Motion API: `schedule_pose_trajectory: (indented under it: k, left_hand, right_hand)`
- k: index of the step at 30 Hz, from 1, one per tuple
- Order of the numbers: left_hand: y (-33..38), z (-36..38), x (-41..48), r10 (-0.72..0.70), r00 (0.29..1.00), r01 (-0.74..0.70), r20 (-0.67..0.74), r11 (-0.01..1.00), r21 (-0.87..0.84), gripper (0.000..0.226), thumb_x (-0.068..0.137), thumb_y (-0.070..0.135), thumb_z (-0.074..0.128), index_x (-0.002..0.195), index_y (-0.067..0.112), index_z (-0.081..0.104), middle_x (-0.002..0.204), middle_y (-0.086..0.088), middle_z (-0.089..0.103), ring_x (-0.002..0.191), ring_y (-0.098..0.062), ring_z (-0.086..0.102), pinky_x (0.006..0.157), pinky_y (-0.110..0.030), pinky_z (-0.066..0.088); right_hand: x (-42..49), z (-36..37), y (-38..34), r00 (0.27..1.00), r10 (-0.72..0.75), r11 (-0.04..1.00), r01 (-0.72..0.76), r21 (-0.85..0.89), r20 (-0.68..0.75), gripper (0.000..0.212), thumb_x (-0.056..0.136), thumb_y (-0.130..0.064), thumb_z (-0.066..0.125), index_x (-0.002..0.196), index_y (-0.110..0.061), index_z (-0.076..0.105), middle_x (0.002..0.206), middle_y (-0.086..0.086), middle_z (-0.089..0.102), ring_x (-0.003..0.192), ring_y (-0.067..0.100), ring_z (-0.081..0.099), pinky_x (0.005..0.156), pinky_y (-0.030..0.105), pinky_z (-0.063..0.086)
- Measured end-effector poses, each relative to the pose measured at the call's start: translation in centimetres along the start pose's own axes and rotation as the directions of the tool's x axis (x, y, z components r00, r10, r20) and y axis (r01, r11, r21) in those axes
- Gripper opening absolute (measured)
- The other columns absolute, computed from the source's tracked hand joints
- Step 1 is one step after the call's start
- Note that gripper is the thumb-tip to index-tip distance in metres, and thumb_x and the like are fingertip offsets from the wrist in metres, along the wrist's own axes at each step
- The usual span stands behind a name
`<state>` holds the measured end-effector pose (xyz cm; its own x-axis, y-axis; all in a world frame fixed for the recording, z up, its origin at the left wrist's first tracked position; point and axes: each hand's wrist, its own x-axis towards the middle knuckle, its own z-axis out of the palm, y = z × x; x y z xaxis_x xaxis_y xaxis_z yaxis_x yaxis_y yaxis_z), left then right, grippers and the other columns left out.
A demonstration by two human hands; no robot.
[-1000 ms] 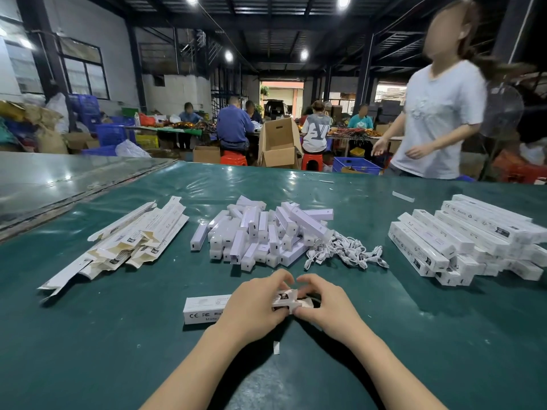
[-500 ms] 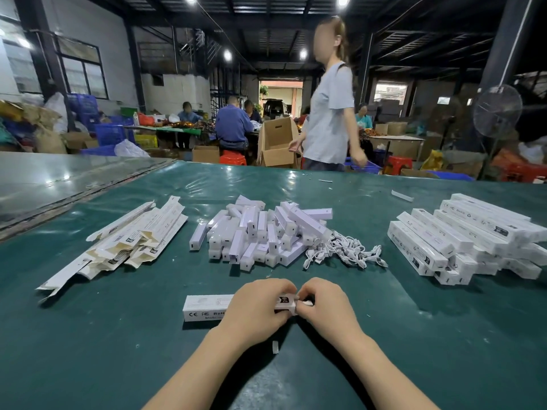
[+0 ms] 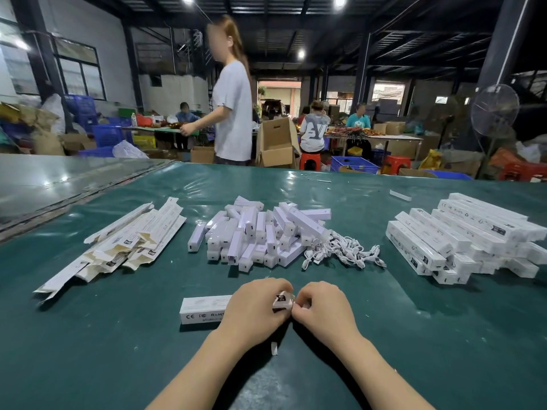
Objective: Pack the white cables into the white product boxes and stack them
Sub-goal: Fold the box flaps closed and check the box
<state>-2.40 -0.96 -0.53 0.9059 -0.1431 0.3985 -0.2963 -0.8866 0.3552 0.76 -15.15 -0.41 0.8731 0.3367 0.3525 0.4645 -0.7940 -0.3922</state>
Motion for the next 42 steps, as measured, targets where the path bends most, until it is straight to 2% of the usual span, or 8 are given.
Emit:
schedule_pose_trajectory:
  k: [4,11,16,22,26,34,40,42]
  left_hand:
    - [-0.2,-0.1,0.0,-0.004,1.000,0.004,0.000,1.000,0.015,0.026,0.082,0.029,0.053,0.107,0.030,0.057,0.106,0.012,0.063,0.100,-0.010,0.054,0.082,-0.025,0.040]
    - [0.1,-0.3,0.2,-0.010,1.000,0.009,0.025,0.999,0.045,0.026,0.085,0.031,0.048,0.111,0.030,0.052,0.108,0.011,0.060,0.100,-0.011,0.053,0.079,-0.027,0.040]
    - [0.1,-0.3,0.2,0.016,0.997,-0.020,0.070,0.998,0.060,0.027,0.085,0.030,0.049,0.112,0.027,0.047,0.109,0.009,0.059,0.100,-0.014,0.052,0.078,-0.028,0.040]
    - [-0.2,-0.5,0.2,0.007,0.998,-0.008,0.057,1.000,0.009,0.026,0.087,0.029,0.050,0.111,0.023,0.044,0.109,0.006,0.064,0.100,-0.021,0.056,0.080,-0.032,0.040]
    - [-0.1,-0.5,0.2,0.018,0.998,-0.018,0.057,1.000,0.012,0.024,0.086,0.027,0.051,0.110,0.027,0.048,0.104,0.005,0.065,0.098,-0.019,0.055,0.079,-0.030,0.039]
    - [0.2,-0.3,0.0,0.044,0.998,-0.046,0.034,0.997,0.056,0.025,0.086,0.032,0.051,0.112,0.031,0.052,0.107,0.009,0.058,0.102,-0.013,0.052,0.080,-0.029,0.041]
    - [0.5,0.1,0.1,0.038,0.999,-0.044,0.032,0.976,0.214,0.021,0.088,0.036,0.045,0.107,0.028,0.046,0.102,0.004,0.054,0.098,-0.021,0.049,0.073,-0.030,0.031]
    - [0.4,0.0,0.0,0.041,0.998,-0.051,0.052,0.980,0.190,0.020,0.089,0.038,0.048,0.105,0.027,0.046,0.098,0.003,0.053,0.096,-0.020,0.048,0.071,-0.029,0.029]
  right_hand:
    - [-0.1,0.2,0.1,0.995,-0.059,0.989,0.048,0.139,0.075,0.012,0.074,-0.015,0.055,0.073,-0.014,0.067,0.062,-0.013,0.043,0.076,0.015,0.039,0.065,0.026,0.028]
    - [0.1,0.6,0.1,0.998,0.052,0.989,-0.058,0.136,0.043,0.009,0.076,-0.026,0.057,0.084,-0.022,0.054,0.088,-0.004,0.055,0.090,0.017,0.048,0.073,0.028,0.034]
    - [0.1,0.4,-0.1,0.989,-0.074,0.997,0.068,0.045,0.131,0.014,0.080,-0.013,0.049,0.071,-0.013,0.059,0.087,0.003,0.059,0.084,0.021,0.041,0.069,0.029,0.033]
    - [0.4,0.8,0.0,0.991,-0.073,0.996,0.067,0.053,0.109,0.025,0.090,-0.017,0.045,0.096,-0.009,0.068,0.109,0.003,0.059,0.102,0.023,0.047,0.082,0.028,0.036]
    - [0.3,0.6,0.2,0.997,0.015,0.999,-0.019,0.047,0.080,0.024,0.090,-0.025,0.048,0.099,-0.019,0.069,0.093,-0.001,0.050,0.095,0.018,0.049,0.074,0.027,0.035]
    - [0.2,0.3,-1.0,0.980,0.190,0.851,-0.193,0.488,0.057,0.026,0.068,0.003,0.056,0.073,-0.022,0.061,0.074,-0.002,0.062,0.072,0.015,0.058,0.069,0.023,0.046]
    - [0.1,0.6,-0.4,0.978,0.195,0.978,-0.199,0.053,0.073,0.024,0.081,-0.021,0.053,0.104,-0.020,0.060,0.096,-0.002,0.050,0.097,0.019,0.051,0.071,0.025,0.033]
    - [0.0,0.3,-0.5,0.985,0.154,0.987,-0.157,0.042,0.080,0.022,0.080,-0.018,0.052,0.098,-0.026,0.061,0.086,-0.006,0.051,0.089,0.017,0.051,0.066,0.026,0.033]
